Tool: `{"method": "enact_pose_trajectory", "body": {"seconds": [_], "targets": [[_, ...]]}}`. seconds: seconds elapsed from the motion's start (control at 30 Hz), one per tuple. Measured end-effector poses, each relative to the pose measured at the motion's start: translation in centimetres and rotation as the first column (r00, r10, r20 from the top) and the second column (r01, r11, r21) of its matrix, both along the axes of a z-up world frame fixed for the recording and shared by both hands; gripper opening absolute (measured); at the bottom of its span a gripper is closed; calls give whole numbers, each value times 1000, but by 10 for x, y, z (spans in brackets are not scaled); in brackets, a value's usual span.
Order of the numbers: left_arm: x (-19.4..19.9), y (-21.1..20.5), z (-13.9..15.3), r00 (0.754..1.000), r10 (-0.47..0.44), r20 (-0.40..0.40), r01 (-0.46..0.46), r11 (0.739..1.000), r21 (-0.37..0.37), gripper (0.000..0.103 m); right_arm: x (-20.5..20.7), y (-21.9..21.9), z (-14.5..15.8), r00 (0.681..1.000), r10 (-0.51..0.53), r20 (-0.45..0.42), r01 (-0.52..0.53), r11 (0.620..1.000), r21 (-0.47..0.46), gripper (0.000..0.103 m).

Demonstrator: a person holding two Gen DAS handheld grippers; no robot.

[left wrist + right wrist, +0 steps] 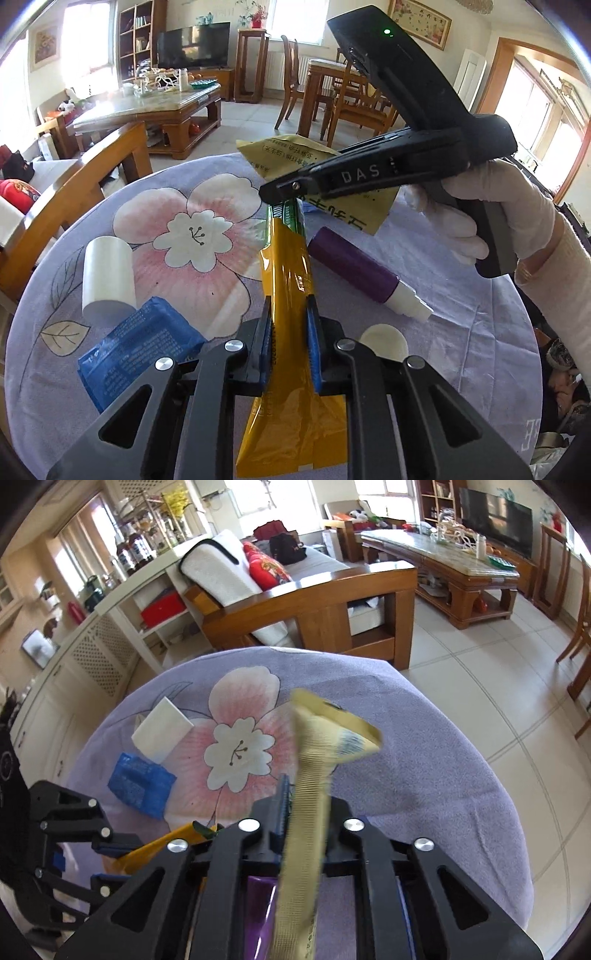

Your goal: Collect trash

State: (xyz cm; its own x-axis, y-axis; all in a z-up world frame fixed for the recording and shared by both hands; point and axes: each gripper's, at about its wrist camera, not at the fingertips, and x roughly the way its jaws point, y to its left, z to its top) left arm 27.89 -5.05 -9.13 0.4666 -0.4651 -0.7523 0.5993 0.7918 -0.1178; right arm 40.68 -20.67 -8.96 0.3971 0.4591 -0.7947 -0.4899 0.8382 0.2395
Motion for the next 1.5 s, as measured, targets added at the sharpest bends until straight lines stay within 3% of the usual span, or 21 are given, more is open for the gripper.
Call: {"method": "enact_pose_trajectory", "body": {"seconds": [0.13,0.37,0.47,0.57,0.87,1.0,1.2,1.27,1.37,1.5], "targets": [[-16,6,9,998,33,45,-33,999,-3,16,-25,-12,20,999,-26,44,23,997,68,8],[-44,22,32,996,57,72,-52,996,-76,16,-93,-31,58,991,-61,118,43,988,149,8],[-56,22,29,999,23,32,-21,997,-71,17,-121,-31,54,991,-72,114,61,994,95,8],[-69,17,17,1000,14,17,-14,1000,-12,17,-145,-33,47,993,-74,88,62,989,132,8],[-113,30,-2,999,32,-29,-31,998,51,22,-189,-24,25,996,-82,42,74,983,166,8],[-123,44,-6,996,44,-80,-41,998,39,28,-203,-19,24,997,-72,43,63,982,180,8],[-155,64,-9,991,4,-134,1,999,37,25,-221,-17,25,997,-67,42,59,983,176,8],[-166,71,-1,995,15,-102,-11,999,43,22,-226,-19,27,997,-69,46,59,982,182,8],[-177,80,18,997,13,-73,-15,1000,-24,20,-234,-22,30,995,-80,55,67,978,199,8],[-193,67,49,999,16,47,-14,999,-36,20,-249,-32,39,991,-106,76,83,961,264,8]]}}
